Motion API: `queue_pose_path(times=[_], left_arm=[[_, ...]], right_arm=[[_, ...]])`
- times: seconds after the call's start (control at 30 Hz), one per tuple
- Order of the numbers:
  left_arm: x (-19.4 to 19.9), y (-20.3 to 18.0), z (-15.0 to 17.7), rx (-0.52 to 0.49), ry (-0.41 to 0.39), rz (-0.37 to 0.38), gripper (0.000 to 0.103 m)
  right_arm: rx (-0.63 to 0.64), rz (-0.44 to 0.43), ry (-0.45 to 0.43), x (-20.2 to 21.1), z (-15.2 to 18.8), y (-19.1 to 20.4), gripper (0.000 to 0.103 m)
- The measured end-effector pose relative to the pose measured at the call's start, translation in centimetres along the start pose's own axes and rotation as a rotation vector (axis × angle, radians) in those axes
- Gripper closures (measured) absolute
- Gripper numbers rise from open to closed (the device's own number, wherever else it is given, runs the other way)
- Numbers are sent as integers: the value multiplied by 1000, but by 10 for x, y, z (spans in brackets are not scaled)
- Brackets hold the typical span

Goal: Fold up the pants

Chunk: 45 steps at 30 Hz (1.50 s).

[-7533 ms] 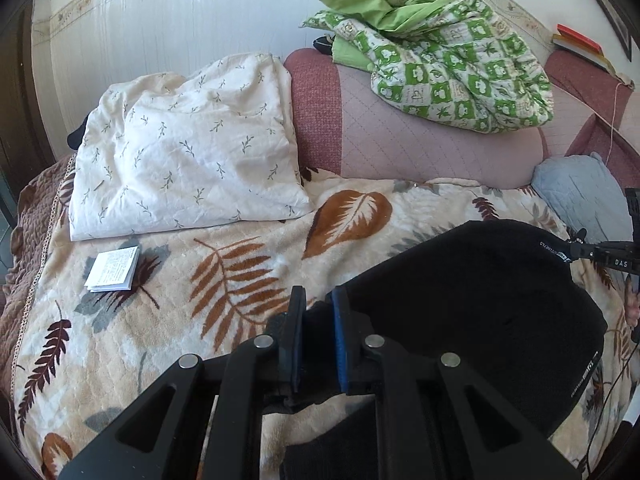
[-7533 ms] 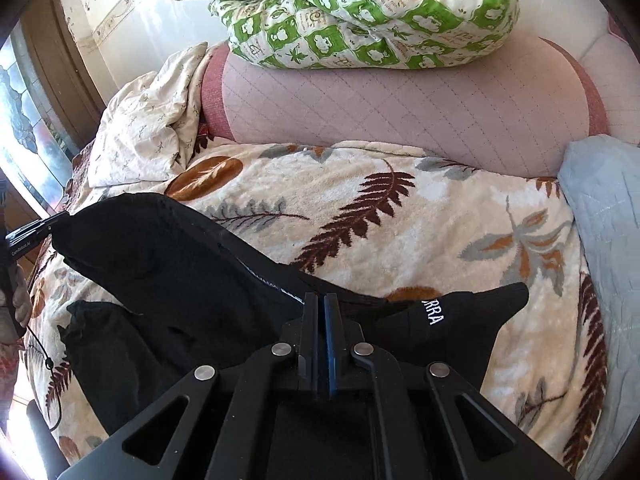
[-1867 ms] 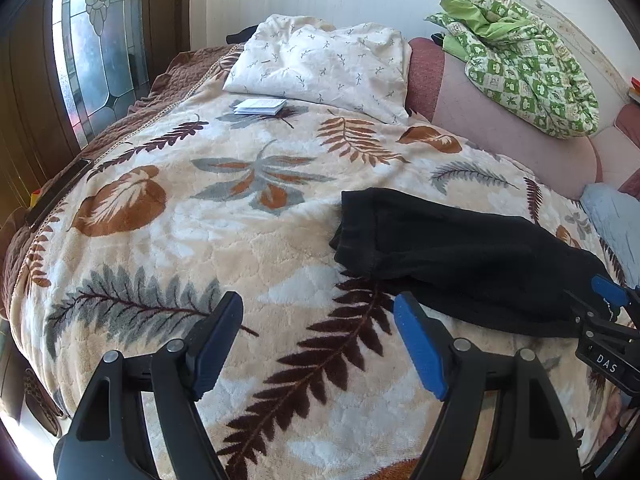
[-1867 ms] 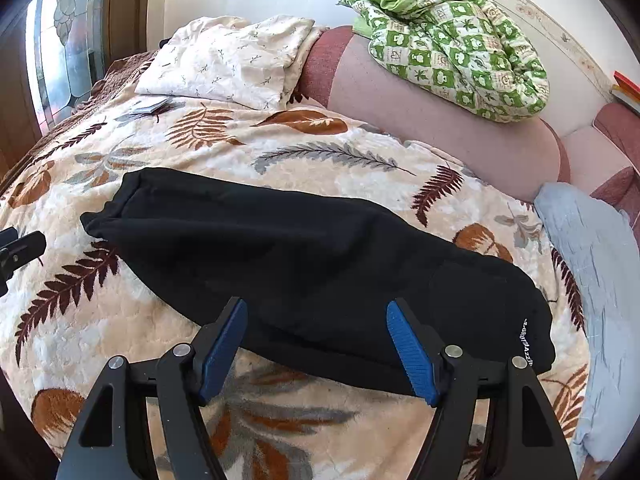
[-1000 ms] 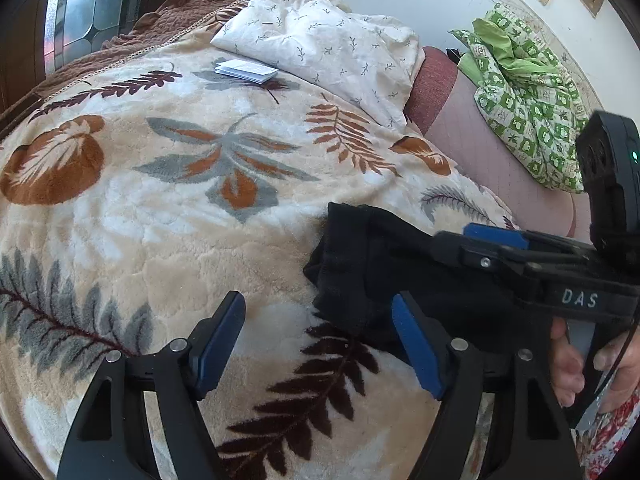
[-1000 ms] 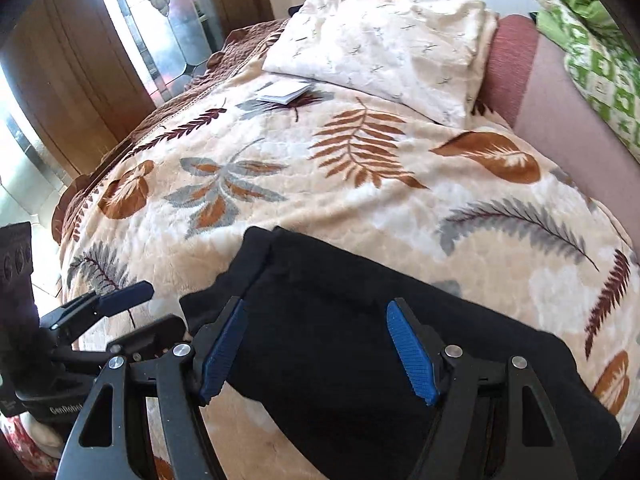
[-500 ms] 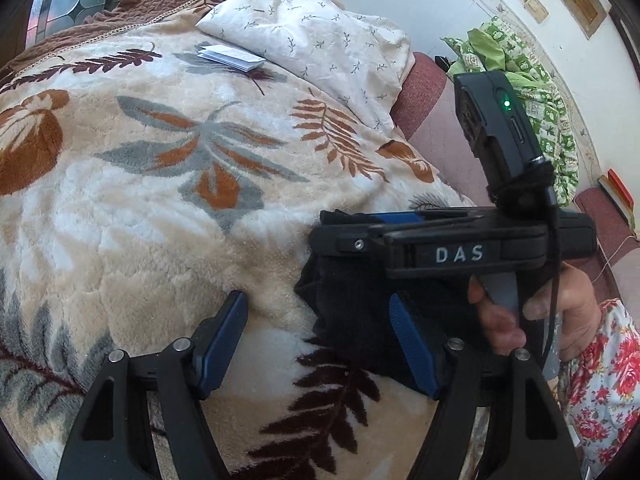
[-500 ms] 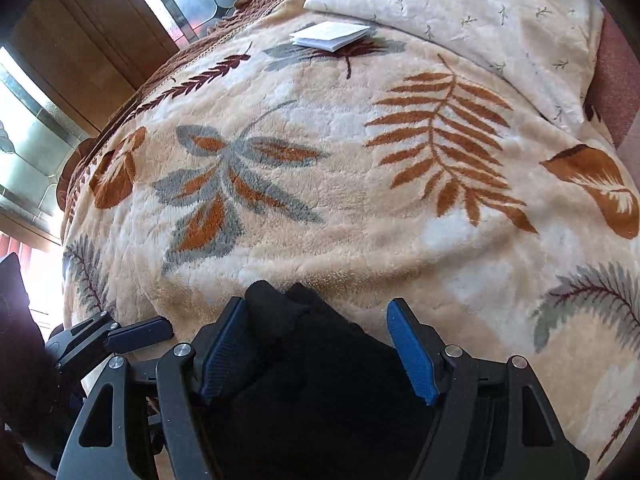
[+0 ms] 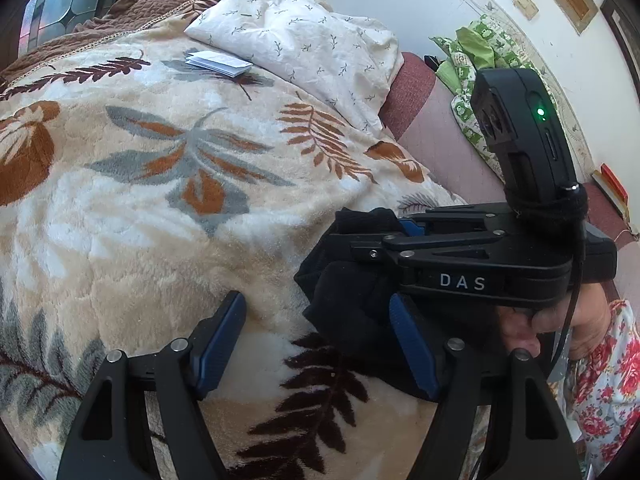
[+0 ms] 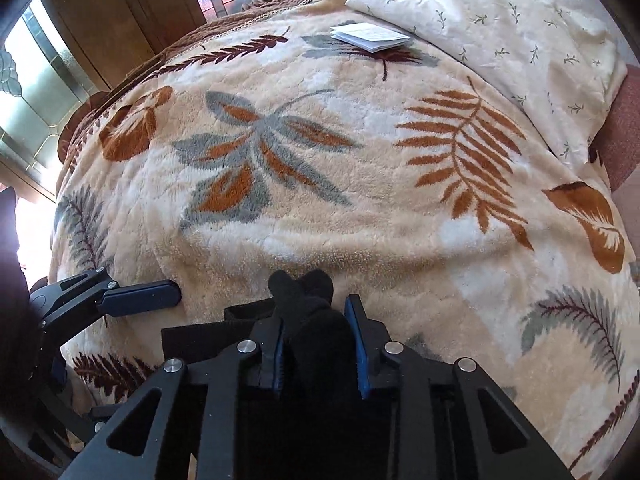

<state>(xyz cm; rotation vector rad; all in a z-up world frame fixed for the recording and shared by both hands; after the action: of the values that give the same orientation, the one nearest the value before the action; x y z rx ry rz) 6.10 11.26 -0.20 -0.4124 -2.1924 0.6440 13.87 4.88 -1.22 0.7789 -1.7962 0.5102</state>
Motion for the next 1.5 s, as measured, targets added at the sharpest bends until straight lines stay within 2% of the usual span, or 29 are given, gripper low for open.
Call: queue_pose_path(times=[0.13, 0.27, 0.53, 0.57, 0.6, 0.63, 0.7, 0.8, 1.0, 1.23, 1.43, 1.5], left_arm=[[-5, -5, -9, -29, 10, 10, 29], [-20, -10, -11, -49, 48, 59, 29], [-38, -21, -17, 13, 69, 276, 29], [-38, -23, -17, 18, 73, 300, 43], [-37, -27, -17, 19, 82, 333, 63], [-35, -31, -17, 16, 87, 347, 68], [-29, -39, -18, -14, 77, 329, 72], [-23, -56, -19, -53, 66, 317, 73], [-12, -103, -17, -93, 53, 349, 73], [-40, -177, 8, -147, 104, 360, 73], [-83, -225, 42, -193, 173, 337, 73], [-96, -238, 55, -209, 186, 319, 67]], right_arm=[[-27, -14, -34, 17, 0, -6, 75], [-53, -29, -67, 32, 0, -11, 75], [-92, -47, -105, 49, 0, -18, 75], [-97, -49, -109, 51, 0, -20, 75], [-103, -55, -111, 51, 1, -21, 75], [-107, -58, -111, 52, 1, -22, 75], [-110, -50, -110, 52, 3, -23, 75], [-131, -61, -131, 61, 7, -26, 75], [-172, -62, -182, 93, 26, -44, 75], [-273, -52, -230, 132, 82, -90, 74], [-377, -30, -222, 138, 145, -139, 73], [-415, -30, -219, 136, 165, -155, 70]])
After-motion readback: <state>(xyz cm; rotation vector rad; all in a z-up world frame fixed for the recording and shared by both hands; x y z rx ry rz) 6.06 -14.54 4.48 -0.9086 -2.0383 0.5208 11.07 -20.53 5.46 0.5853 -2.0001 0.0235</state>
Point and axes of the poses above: each gripper's, at about its wrist camera, not at the fingertips, and x roughly against the way its jaws point, y to its left, z to its underside, the point moved 6 cm from there along -x, roughly the way its jaws point, and after that the axes turned 6 degrees about z, right-handed, at the moved point
